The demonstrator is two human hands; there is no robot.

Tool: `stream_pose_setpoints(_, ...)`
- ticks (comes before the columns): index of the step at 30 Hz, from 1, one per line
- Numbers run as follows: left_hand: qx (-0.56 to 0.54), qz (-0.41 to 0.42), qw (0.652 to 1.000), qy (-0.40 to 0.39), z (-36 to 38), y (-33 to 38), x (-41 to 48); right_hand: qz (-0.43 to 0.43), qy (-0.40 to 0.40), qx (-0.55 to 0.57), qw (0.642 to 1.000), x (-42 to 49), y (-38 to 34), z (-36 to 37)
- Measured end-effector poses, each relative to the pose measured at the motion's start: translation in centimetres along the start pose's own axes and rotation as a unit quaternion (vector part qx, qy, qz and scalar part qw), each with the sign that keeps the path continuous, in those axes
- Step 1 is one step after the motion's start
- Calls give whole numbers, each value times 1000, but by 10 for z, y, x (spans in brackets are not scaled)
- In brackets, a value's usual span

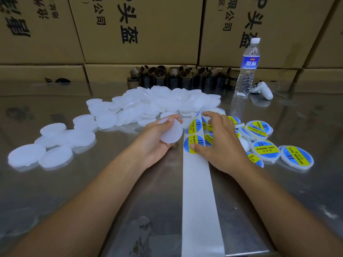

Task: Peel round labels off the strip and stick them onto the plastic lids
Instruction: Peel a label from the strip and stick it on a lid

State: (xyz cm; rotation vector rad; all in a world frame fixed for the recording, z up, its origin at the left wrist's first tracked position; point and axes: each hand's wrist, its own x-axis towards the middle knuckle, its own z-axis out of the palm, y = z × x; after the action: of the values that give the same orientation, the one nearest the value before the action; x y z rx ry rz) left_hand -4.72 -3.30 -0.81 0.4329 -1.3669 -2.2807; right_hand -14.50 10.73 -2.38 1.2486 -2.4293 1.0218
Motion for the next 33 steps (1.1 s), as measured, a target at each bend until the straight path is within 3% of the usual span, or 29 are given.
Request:
stream_pose_setpoints(4,-6,15,1000,-4,-1,2,0,13,-29,-19,999,2,-4,-2)
stream_pose_setpoints(7,26,25,999,14,-1,2,-3,36,-4,109,993,3,-10,-5)
stream_pose_setpoints(11,108,16,993,37,3,0,-7,71,57,284,955,7,-16,-12)
stream_pose_setpoints(15,178,4,984,-22,8,-1,-13,74,59,330,939,6,-19,-14)
stream_pose_setpoints(19,198,24,980,-15,8,-2,-15,48,58,282,956,5,-18,-11)
stream_pose_setpoints(25,209,28,977,-24,7,-3,-15,-17,90,95,991,2,-14,-8)
stream_pose_setpoints(33,217,22,975,-48,4,-4,-13,-54,87,46,994,3,-9,-9)
